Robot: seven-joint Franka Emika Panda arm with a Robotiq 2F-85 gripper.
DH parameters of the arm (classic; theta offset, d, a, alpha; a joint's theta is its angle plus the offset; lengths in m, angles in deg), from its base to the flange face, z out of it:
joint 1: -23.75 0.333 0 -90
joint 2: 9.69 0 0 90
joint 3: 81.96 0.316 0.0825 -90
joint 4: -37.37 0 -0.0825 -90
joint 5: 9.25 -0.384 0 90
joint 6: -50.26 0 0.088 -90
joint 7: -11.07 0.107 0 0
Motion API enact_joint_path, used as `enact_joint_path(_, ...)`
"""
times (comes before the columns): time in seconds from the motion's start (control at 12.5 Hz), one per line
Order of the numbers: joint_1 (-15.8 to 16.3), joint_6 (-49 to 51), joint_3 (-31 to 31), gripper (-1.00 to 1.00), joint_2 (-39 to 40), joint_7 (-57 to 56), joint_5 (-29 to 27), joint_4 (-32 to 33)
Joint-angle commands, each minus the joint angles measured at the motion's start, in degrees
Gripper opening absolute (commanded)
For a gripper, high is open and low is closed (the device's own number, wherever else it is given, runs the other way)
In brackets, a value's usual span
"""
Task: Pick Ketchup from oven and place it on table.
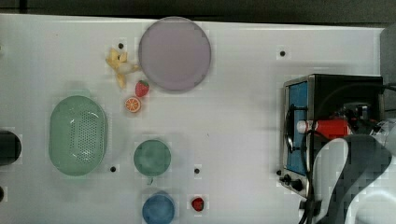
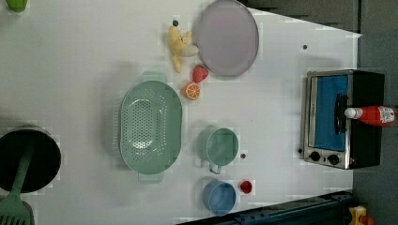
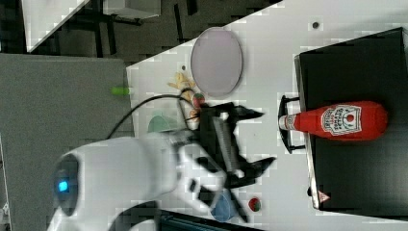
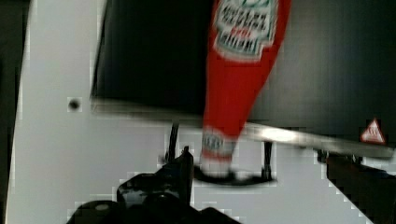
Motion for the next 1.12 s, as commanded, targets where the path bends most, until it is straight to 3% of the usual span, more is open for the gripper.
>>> enact_joint_path(0.08, -0.48, -1.92, -3.15, 1.00, 4.40, 1.40, -0.51, -3.83)
enact_joint_path(0.4, -1.35, -6.82, -6.03, 1.00, 11.81, 1.40, -1.56, -6.33)
enact_joint_path(0.72, -3.14, -7.75, -6.32, 1.00, 17.13, 1.37, -10.49, -6.31)
enact_joint_path(1.12, -3.51, -12.19, -6.24, 1.00, 20.44, 1.31, -11.11, -5.32)
